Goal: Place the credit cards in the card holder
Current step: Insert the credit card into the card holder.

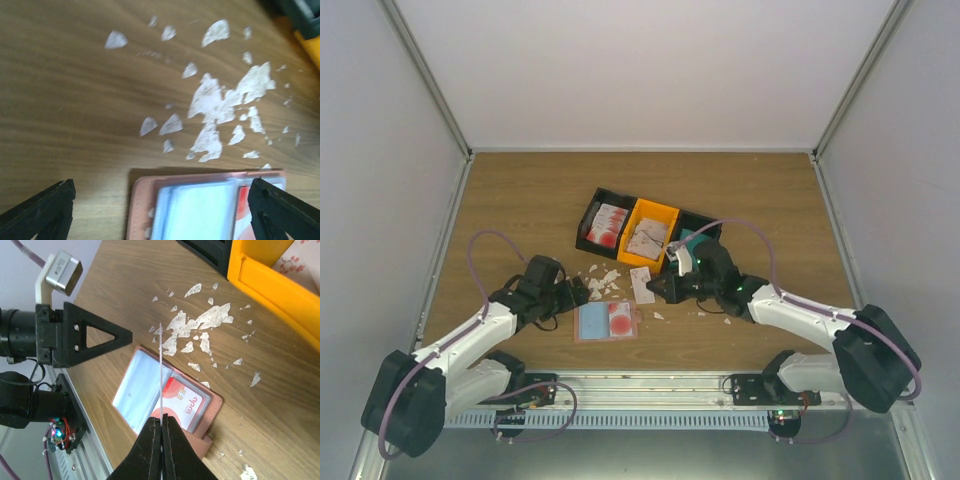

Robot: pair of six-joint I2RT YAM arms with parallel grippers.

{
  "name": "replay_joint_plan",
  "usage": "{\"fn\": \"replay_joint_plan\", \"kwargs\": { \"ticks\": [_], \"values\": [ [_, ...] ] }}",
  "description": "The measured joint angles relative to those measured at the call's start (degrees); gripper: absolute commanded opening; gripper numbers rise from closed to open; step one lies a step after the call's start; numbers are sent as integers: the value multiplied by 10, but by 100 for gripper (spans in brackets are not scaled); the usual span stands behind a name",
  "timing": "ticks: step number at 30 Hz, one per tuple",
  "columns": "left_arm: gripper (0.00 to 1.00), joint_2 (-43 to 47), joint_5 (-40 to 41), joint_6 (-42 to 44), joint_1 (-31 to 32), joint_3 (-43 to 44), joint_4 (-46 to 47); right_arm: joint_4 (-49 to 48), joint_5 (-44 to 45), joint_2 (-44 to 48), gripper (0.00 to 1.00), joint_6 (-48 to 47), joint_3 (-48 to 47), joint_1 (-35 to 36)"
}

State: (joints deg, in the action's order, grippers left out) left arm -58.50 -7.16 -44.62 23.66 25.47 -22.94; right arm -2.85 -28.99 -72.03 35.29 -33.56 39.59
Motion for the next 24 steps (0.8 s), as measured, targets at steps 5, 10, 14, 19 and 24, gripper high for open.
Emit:
{"fn": "replay_joint_plan", "kwargs": {
  "ticks": [5, 10, 14, 19, 24],
  "values": [
    [77, 3, 1, -13, 1, -34, 10, -58, 27, -23, 0, 53, 20, 39],
    [61, 2, -9, -14, 1, -47, 31, -129, 34, -97, 1, 104, 21, 70],
    [61, 3, -22, -15, 1, -57, 48, -173, 32, -144, 0, 137, 21, 90],
    [70, 18, -40, -20, 3, -66, 52, -242, 25, -185, 0, 187, 31, 111],
    [62, 60, -49, -44, 17, -78, 19, -285, 19, -210, 0, 233, 40, 117]
  ]
}}
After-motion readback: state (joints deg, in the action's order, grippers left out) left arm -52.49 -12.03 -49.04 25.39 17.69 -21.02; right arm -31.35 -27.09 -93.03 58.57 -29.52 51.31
